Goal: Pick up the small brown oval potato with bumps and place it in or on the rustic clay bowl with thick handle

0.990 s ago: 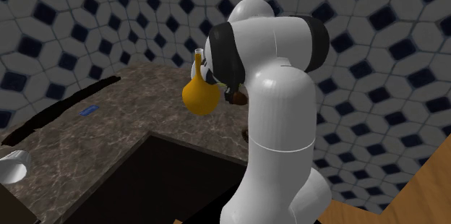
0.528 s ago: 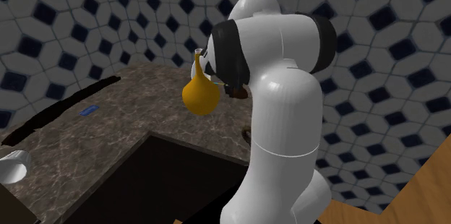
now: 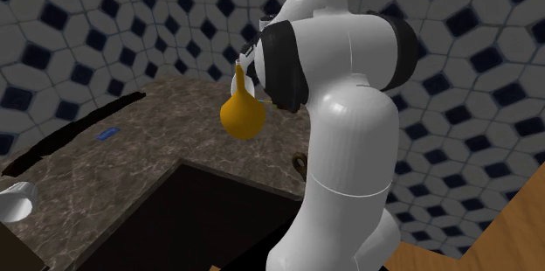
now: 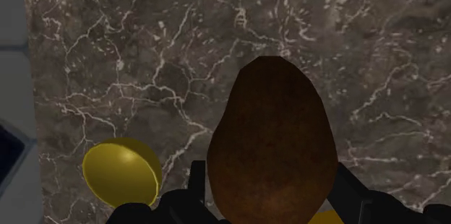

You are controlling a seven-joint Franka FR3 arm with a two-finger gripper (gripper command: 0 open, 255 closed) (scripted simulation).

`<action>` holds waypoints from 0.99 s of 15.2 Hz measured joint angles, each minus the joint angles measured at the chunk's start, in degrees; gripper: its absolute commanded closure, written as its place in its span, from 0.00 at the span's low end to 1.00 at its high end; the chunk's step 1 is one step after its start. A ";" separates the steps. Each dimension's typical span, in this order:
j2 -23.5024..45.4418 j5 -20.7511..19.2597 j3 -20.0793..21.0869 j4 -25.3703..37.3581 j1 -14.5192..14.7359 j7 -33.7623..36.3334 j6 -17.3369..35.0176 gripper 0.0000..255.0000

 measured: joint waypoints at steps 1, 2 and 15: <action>-0.18 0.05 -0.04 0.51 -0.05 -0.23 -0.66 1.00; -0.41 0.05 0.00 1.08 0.01 -0.25 -1.46 1.00; -10.17 -3.01 0.18 -3.05 0.24 0.50 -6.83 1.00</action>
